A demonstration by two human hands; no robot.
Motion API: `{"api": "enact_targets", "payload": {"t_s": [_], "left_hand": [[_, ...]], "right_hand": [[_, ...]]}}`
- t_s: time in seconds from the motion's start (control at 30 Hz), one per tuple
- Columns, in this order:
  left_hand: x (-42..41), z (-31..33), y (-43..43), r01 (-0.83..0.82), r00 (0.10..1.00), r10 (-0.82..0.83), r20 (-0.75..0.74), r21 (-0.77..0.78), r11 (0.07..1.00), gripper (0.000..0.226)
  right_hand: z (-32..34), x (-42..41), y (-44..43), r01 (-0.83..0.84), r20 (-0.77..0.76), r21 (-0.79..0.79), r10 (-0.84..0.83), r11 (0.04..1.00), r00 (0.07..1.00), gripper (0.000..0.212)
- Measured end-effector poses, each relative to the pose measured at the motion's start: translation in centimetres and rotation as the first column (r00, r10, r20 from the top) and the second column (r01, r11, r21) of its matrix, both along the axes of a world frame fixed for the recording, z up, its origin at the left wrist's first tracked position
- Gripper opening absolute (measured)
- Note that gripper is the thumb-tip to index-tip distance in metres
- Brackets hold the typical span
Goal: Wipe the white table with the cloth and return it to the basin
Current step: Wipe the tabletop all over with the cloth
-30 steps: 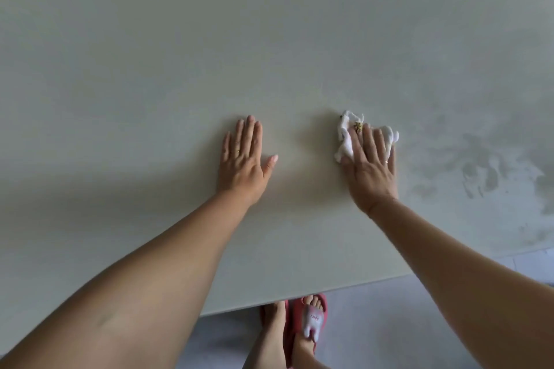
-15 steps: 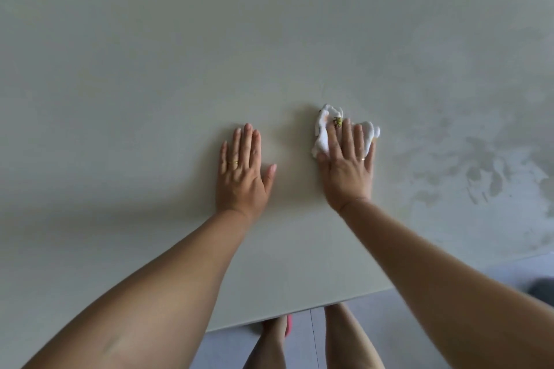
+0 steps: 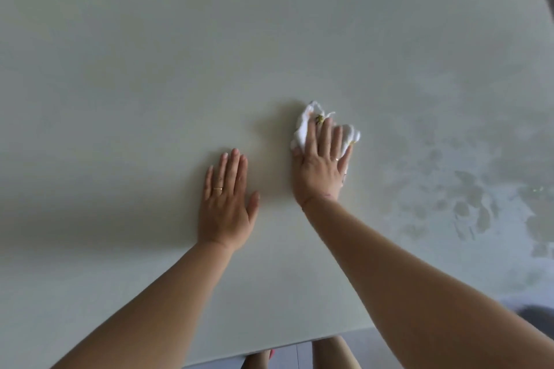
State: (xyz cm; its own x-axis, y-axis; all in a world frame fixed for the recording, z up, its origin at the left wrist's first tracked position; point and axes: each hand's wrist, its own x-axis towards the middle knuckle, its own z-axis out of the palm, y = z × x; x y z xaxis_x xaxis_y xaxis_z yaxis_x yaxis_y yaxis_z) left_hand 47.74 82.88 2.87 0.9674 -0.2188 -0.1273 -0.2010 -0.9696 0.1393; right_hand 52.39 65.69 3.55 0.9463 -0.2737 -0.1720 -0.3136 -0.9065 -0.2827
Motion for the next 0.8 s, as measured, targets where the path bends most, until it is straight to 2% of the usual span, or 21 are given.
{"api": "enact_targets", "payload": {"t_s": [0.07,0.13,0.17,0.2,0.23,0.3,0.33,0.37,0.4,0.47,0.53,0.57,0.6,0.63,0.67,0.73,0.8], "left_hand": [[0.1,0.3,-0.2,0.000,1.000,0.000,-0.010,0.010,1.000,0.065],[0.2,0.7,-0.2,0.000,1.000,0.000,-0.016,-0.015,1.000,0.065],[0.2,0.8,-0.1,-0.006,1.000,0.005,-0.014,-0.041,0.999,0.064],[0.3,1.0,-0.1,-0.010,1.000,0.010,-0.006,-0.066,0.998,0.064],[0.5,1.0,0.0,-0.013,1.000,0.015,0.014,-0.088,0.996,0.062],[1.5,1.1,0.0,-0.033,0.997,0.042,0.070,-0.125,0.992,0.058],[2.3,1.1,-0.2,-0.058,0.993,0.071,0.090,-0.142,0.988,0.057],[3.3,1.2,-0.7,-0.085,0.989,0.102,0.103,-0.158,0.984,0.058],[4.5,1.2,-1.2,-0.111,0.985,0.131,0.113,-0.168,0.979,0.059],[7.0,1.4,-2.6,-0.156,0.973,0.182,0.140,-0.182,0.971,0.059],[9.4,1.6,-3.6,-0.200,0.960,0.232,0.157,-0.195,0.960,0.058],[10.5,1.7,-3.9,-0.219,0.955,0.252,0.157,-0.199,0.955,0.058],[11.7,1.7,-4.1,-0.230,0.953,0.261,0.154,-0.197,0.953,0.059],[12.7,1.7,-4.1,-0.228,0.955,0.258,0.150,-0.190,0.955,0.060],[13.6,1.6,-4.0,-0.218,0.959,0.245,0.142,-0.180,0.959,0.061],[14.9,1.2,-3.7,-0.201,0.968,0.221,0.116,-0.164,0.966,0.065],[15.5,0.5,-3.4,-0.193,0.973,0.208,0.097,-0.145,0.970,0.067]], "right_hand": [[0.2,-1.3,1.0,-0.316,0.009,-0.012,0.316,0.949,0.949,0.058],[0.4,-0.1,-1.9,-0.612,0.035,-0.064,0.615,0.788,0.788,0.056],[0.5,0.9,-3.7,-0.670,0.023,-0.090,0.674,0.737,0.738,0.056],[0.5,2.1,-5.5,-0.666,-0.007,-0.096,0.668,0.740,0.744,0.057],[0.6,3.3,-6.8,-0.590,-0.025,-0.078,0.590,0.804,0.807,0.057],[0.6,5.0,-7.5,-0.248,-0.051,-0.016,0.247,0.969,0.968,0.057],[0.6,5.4,-6.4,-0.095,-0.059,-0.014,0.094,0.995,0.994,0.057],[0.6,5.4,-4.8,-0.016,-0.060,-0.015,0.015,1.000,0.998,0.058],[0.6,5.0,-3.0,-0.039,-0.044,0.005,0.039,0.999,0.998,0.059],[0.6,3.8,-0.4,-0.331,-0.004,0.036,0.331,0.943,0.944,0.058],[0.5,3.5,-1.0,-0.625,0.028,-0.044,0.627,0.779,0.779,0.055],[0.5,4.4,-2.4,-0.702,0.041,-0.082,0.706,0.707,0.707,0.054],[0.3,5.5,-3.8,-0.730,0.041,-0.113,0.738,0.674,0.674,0.054],[0.3,6.8,-5.0,-0.712,0.032,-0.125,0.720,0.691,0.693,0.054],[0.2,8.2,-6.0,-0.649,0.018,-0.105,0.654,0.753,0.756,0.055],[0.1,10.8,-6.8,-0.395,-0.008,-0.023,0.395,0.918,0.919,0.056],[-0.1,11.7,-5.1,-0.162,-0.026,0.005,0.162,0.987,0.986,0.057]]}}
